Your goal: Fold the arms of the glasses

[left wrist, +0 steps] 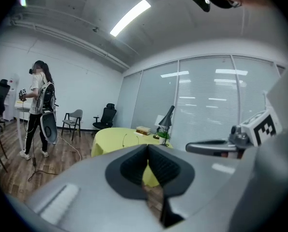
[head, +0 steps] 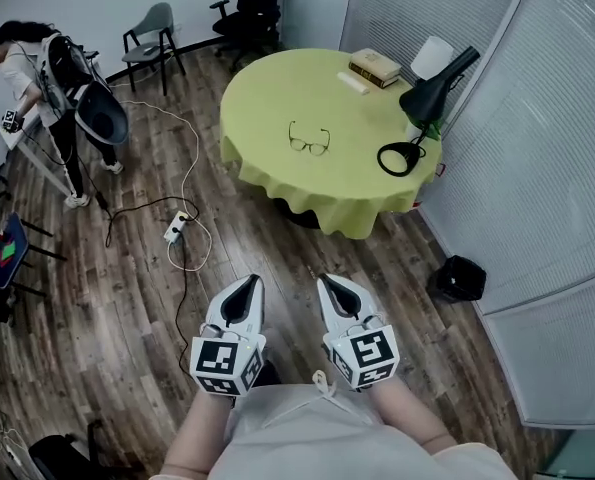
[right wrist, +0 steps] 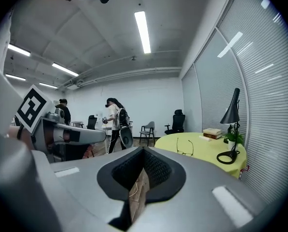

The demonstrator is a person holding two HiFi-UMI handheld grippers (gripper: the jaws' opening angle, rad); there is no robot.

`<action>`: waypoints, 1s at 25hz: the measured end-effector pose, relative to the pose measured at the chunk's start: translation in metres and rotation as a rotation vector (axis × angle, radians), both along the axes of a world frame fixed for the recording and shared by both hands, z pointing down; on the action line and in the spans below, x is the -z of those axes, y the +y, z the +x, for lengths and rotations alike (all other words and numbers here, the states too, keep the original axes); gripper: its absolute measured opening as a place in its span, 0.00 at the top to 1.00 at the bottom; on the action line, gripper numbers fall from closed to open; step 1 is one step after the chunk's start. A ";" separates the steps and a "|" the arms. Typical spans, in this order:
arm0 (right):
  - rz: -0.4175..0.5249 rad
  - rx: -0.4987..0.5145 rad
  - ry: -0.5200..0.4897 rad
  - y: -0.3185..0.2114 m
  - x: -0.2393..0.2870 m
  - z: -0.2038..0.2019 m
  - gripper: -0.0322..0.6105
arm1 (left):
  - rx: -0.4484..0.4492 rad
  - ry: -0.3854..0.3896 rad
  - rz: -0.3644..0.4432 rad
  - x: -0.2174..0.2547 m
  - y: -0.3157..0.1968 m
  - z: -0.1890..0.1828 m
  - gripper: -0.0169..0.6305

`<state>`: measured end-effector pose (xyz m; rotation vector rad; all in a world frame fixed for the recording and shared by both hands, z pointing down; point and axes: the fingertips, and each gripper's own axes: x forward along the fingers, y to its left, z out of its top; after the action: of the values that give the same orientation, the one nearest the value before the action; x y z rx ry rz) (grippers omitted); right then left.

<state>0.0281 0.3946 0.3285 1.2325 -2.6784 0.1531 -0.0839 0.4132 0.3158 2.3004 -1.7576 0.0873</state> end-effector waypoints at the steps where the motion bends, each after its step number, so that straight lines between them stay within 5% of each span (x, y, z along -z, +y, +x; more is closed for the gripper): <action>1: 0.000 -0.012 0.005 -0.010 0.001 -0.015 0.95 | -0.005 0.006 -0.003 0.001 -0.010 -0.018 0.96; 12: -0.029 -0.172 0.041 -0.085 -0.003 -0.136 0.95 | -0.093 0.052 -0.048 -0.010 -0.084 -0.170 0.96; 19: -0.077 -0.237 0.104 -0.132 -0.019 -0.142 0.95 | -0.150 0.107 -0.099 -0.033 -0.137 -0.181 0.96; 25: -0.030 -0.255 0.109 -0.180 -0.011 -0.136 0.95 | -0.164 0.139 -0.054 -0.020 -0.187 -0.180 0.96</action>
<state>-0.1080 0.2147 0.3390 1.5234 -2.4112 0.1556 -0.2634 0.2257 0.3358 2.3469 -1.4807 0.0040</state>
